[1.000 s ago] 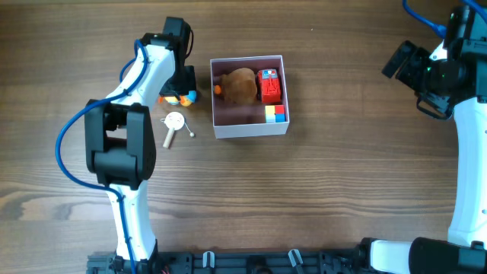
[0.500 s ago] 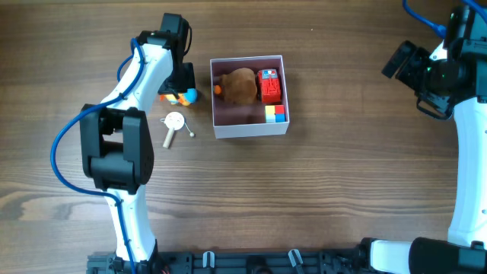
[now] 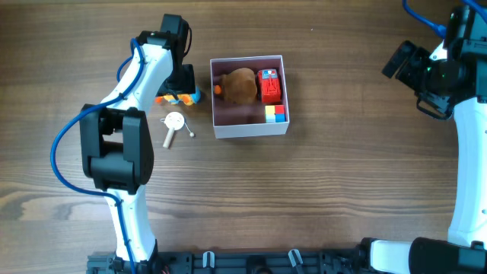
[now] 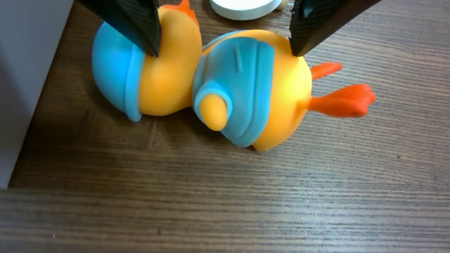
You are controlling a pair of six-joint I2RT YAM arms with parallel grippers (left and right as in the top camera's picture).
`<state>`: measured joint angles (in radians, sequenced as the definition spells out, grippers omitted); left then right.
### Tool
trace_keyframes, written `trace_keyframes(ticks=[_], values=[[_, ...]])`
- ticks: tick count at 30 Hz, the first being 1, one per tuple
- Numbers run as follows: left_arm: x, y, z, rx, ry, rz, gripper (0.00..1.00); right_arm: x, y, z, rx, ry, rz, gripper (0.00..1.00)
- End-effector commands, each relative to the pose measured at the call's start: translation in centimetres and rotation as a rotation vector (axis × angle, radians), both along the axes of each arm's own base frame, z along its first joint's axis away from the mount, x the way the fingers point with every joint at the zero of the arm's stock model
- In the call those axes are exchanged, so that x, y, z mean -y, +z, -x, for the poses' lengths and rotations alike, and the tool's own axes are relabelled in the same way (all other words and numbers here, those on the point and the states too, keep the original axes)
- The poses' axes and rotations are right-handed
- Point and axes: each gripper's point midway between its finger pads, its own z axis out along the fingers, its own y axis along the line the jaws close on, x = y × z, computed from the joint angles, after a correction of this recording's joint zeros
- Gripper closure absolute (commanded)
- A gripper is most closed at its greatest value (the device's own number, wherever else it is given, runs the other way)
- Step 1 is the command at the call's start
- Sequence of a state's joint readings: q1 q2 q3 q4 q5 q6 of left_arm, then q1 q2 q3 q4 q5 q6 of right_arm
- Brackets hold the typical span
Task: Pack container
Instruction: 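Move the left gripper to the orange-blue toy duck and grasp it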
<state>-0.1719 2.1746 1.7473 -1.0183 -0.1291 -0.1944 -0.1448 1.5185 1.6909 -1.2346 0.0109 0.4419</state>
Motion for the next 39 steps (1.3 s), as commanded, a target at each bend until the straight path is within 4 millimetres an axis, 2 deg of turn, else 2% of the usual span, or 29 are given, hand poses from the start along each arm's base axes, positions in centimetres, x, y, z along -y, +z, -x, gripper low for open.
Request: trace_keyframes(ticks=[1, 6, 8, 11, 13, 17, 18, 20, 23, 25, 27, 29, 32, 39], values=[[-0.1, 0.7, 0.3, -0.002, -0.086, -0.008, 0.34, 0.1, 0.2, 0.0, 0.006, -0.008, 0.004, 0.00], [-0.9, 0.6, -1.0, 0.042, -0.080, -0.008, 0.22, 0.1, 0.2, 0.0, 0.006, -0.008, 0.004, 0.00], [-1.3, -0.6, -1.0, 0.021, -0.072, -0.010, 0.20, 0.1, 0.2, 0.0, 0.006, -0.008, 0.004, 0.00], [-1.3, -2.5, -0.7, -0.022, -0.071, -0.010, 0.20, 0.1, 0.2, 0.0, 0.006, -0.008, 0.004, 0.00], [-1.3, -3.1, -0.7, -0.028, -0.071, -0.007, 0.20, 0.1, 0.2, 0.0, 0.006, -0.008, 0.005, 0.00], [0.0, -4.5, -0.8, -0.041, -0.081, 0.063, 0.22, 0.1, 0.2, 0.0, 0.006, -0.008, 0.004, 0.01], [0.3, -4.5, -0.9, -0.038, -0.083, 0.074, 0.28, 0.1, 0.2, 0.0, 0.006, -0.008, 0.004, 0.00], [0.4, -4.5, -1.1, -0.030, -0.086, 0.076, 0.34, 0.1, 0.2, 0.0, 0.006, -0.008, 0.004, 0.00], [1.3, -4.5, -1.2, -0.026, -0.103, 0.124, 0.54, 0.1, 0.2, 0.0, 0.006, -0.008, 0.004, 0.00], [1.5, -4.5, -1.2, -0.027, -0.105, 0.137, 0.74, 0.1, 0.2, 0.0, 0.006, -0.008, 0.004, 0.00], [1.5, -4.5, -1.0, -0.034, -0.104, 0.136, 0.87, 0.1, 0.2, 0.0, 0.006, -0.008, 0.004, 0.00], [1.4, -4.1, -0.7, -0.039, -0.104, 0.136, 0.95, 0.1, 0.2, 0.0, 0.006, -0.008, 0.005, 0.00], [1.4, -2.5, -0.8, -0.016, -0.105, 0.137, 0.96, 0.1, 0.2, 0.0, 0.006, -0.008, 0.004, 0.00], [1.5, 5.4, -1.1, 0.135, -0.115, 0.152, 0.92, 0.1, 0.2, 0.0, 0.006, -0.008, 0.004, 0.00]])
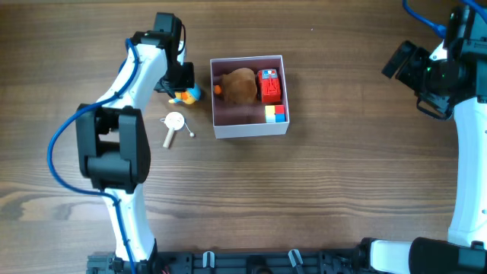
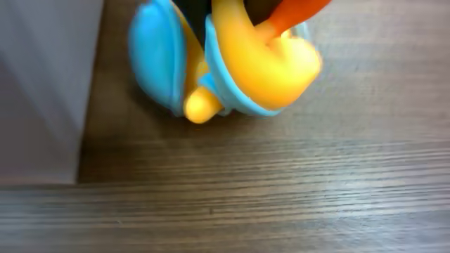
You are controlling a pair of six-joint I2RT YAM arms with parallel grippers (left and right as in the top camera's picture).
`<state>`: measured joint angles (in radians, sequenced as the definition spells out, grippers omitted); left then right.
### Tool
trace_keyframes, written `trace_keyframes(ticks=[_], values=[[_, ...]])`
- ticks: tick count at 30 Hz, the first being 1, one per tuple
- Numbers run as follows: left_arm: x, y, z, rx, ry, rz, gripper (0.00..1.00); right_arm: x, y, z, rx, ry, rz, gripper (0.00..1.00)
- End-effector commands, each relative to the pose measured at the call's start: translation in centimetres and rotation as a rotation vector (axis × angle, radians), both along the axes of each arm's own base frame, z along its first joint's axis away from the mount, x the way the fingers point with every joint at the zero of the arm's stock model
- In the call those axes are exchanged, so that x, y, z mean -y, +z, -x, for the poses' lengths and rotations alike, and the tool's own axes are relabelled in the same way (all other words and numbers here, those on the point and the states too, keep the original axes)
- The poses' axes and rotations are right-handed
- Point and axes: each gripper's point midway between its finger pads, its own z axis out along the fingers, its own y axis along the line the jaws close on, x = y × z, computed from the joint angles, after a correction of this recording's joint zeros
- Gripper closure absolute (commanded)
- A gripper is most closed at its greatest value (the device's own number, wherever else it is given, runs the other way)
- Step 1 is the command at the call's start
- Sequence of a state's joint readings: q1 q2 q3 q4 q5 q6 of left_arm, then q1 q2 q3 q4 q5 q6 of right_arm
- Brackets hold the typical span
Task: Pack container
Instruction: 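Move the left gripper to the orange-blue toy duck and grasp it, then carry the duck with the left gripper and release it in the box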
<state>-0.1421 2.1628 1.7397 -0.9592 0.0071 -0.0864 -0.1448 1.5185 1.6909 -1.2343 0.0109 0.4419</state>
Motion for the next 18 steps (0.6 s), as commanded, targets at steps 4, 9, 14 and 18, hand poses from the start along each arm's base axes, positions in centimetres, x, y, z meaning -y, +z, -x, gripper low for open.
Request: trace_keyframes(ticks=[4, 9, 14, 18], values=[[1.0, 8.9, 1.5, 0.137, -0.029, 0.038, 0.91, 0.1, 0.2, 0.0, 0.006, -0.008, 0.004, 0.00], [5.4, 13.9, 3.9, 0.217, -0.093, 0.088, 0.92, 0.1, 0.2, 0.0, 0.006, -0.008, 0.004, 0.00], [11.4, 16.7, 6.8, 0.264, -0.103, 0.155, 0.90, 0.1, 0.2, 0.0, 0.006, -0.008, 0.005, 0.00], [13.4, 14.8, 7.2, 0.220, 0.000, 0.154, 0.89, 0.1, 0.2, 0.0, 0.006, -0.008, 0.004, 0.00]])
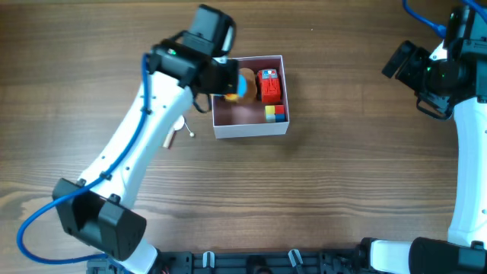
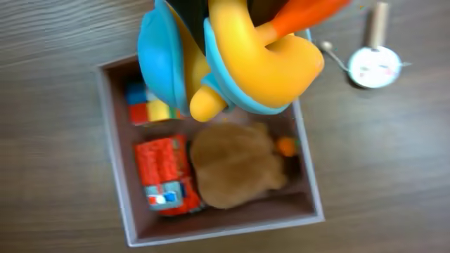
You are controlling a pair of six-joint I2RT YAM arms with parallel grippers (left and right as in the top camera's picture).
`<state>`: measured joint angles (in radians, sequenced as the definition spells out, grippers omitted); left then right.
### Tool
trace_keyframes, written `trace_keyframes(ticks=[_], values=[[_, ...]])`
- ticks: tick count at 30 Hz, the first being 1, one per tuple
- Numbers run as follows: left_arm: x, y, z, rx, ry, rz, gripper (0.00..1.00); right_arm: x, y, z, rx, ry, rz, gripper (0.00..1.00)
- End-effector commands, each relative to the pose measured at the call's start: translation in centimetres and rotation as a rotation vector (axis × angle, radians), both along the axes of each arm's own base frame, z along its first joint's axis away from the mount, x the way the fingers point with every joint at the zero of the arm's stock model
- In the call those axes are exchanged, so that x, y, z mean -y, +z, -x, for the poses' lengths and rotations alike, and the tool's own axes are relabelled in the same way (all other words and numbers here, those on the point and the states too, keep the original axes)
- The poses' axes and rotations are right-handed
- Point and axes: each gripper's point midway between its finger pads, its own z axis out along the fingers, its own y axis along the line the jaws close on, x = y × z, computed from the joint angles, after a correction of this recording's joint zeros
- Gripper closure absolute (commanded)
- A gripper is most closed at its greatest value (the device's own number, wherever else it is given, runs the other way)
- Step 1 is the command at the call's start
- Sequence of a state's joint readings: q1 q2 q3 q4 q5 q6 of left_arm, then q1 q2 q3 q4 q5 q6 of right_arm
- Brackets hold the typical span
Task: Pack container
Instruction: 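Carry the duck with the left gripper and release it in the box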
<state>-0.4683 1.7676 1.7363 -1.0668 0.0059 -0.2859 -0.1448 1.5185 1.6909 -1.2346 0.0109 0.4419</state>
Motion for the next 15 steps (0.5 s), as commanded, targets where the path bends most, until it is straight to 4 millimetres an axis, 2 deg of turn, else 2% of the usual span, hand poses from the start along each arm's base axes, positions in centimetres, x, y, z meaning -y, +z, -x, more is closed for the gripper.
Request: trace_keyframes(ticks=[1, 5, 9, 11, 15], values=[[1.0, -2.1, -0.1, -0.061, 0.139, 0.020, 0.89, 0.1, 0.2, 0.0, 0.006, -0.008, 0.004, 0.00], [2.3, -6.2, 0.2, -0.147, 0.130, -0.029, 0.88, 0.1, 0.2, 0.0, 0.006, -0.008, 0.004, 0.00], [2.5, -9.5, 0.0, -0.207, 0.130, -0.071, 0.87, 0.1, 0.2, 0.0, 0.006, -0.008, 0.004, 0.00], [1.8, -11.2, -0.1, -0.227, 0.144, -0.128, 0.88, 0.1, 0.2, 0.0, 0.006, -0.008, 0.004, 0.00], [0.3, -12.4, 0.5, -0.260, 0.171, -0.212, 0.89, 0.1, 0.2, 0.0, 0.006, -0.008, 0.004, 0.00]])
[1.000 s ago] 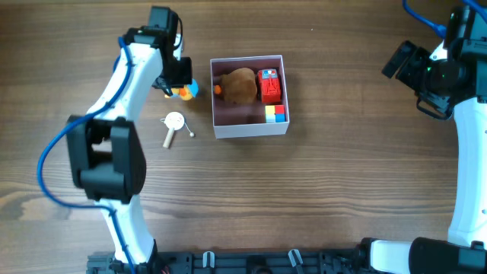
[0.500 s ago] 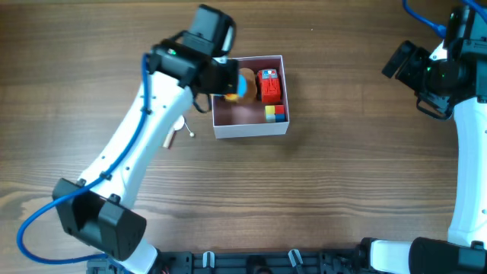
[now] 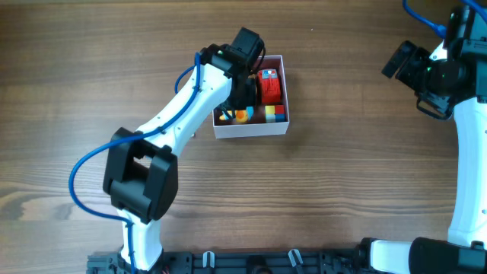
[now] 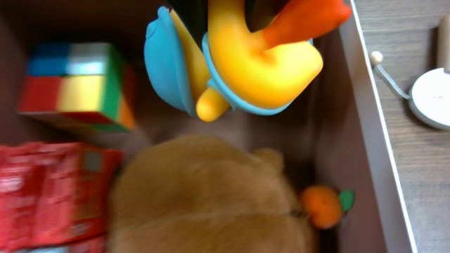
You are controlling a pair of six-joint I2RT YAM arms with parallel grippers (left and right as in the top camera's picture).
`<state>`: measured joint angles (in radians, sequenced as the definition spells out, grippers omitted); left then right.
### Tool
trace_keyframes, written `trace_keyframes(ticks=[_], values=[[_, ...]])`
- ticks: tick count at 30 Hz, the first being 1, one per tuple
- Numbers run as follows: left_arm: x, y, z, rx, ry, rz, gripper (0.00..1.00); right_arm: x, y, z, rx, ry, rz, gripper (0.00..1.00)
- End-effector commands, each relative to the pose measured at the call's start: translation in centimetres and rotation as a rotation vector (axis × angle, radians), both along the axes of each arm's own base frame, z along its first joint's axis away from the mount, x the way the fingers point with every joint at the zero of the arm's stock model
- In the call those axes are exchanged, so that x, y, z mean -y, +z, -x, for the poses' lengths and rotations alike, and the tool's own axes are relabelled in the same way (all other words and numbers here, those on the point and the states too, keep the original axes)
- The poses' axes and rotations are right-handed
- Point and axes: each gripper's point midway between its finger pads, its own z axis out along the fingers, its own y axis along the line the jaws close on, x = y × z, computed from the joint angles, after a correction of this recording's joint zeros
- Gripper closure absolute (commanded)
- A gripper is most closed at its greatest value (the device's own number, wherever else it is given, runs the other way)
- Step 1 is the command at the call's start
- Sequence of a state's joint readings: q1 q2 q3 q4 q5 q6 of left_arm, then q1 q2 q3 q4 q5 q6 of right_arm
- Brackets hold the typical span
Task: Pack container
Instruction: 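Carry the duck with the left gripper and release it in the box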
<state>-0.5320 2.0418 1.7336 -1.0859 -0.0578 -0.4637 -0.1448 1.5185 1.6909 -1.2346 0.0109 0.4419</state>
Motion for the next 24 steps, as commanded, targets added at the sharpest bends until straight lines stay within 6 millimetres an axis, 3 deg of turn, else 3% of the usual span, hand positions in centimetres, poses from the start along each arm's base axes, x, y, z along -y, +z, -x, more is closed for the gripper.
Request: trace_keyframes(ticks=[1, 9, 16, 18, 21, 24], values=[[-1.7, -0.8, 0.2, -0.006, 0.050, -0.091, 0.89, 0.1, 0.2, 0.0, 0.006, -0.008, 0.004, 0.00], [-1.8, -1.0, 0.2, -0.010, 0.050, -0.098, 0.68, 0.1, 0.2, 0.0, 0.006, -0.008, 0.004, 0.00], [-1.9, -0.2, 0.4, -0.005, 0.051, -0.094, 0.70, 0.1, 0.2, 0.0, 0.006, -0.008, 0.004, 0.00], [-2.0, 1.4, 0.6, 0.021, 0.052, -0.078, 0.71, 0.1, 0.2, 0.0, 0.006, -0.008, 0.004, 0.00], [-2.6, 6.1, 0.6, 0.113, 0.060, -0.046, 0.65, 0.1, 0.2, 0.0, 0.006, -0.008, 0.004, 0.00], [-7.3, 11.3, 1.3, 0.234, 0.131, -0.143, 0.49, 0.1, 0.2, 0.0, 0.007, -0.008, 0.005, 0.00]])
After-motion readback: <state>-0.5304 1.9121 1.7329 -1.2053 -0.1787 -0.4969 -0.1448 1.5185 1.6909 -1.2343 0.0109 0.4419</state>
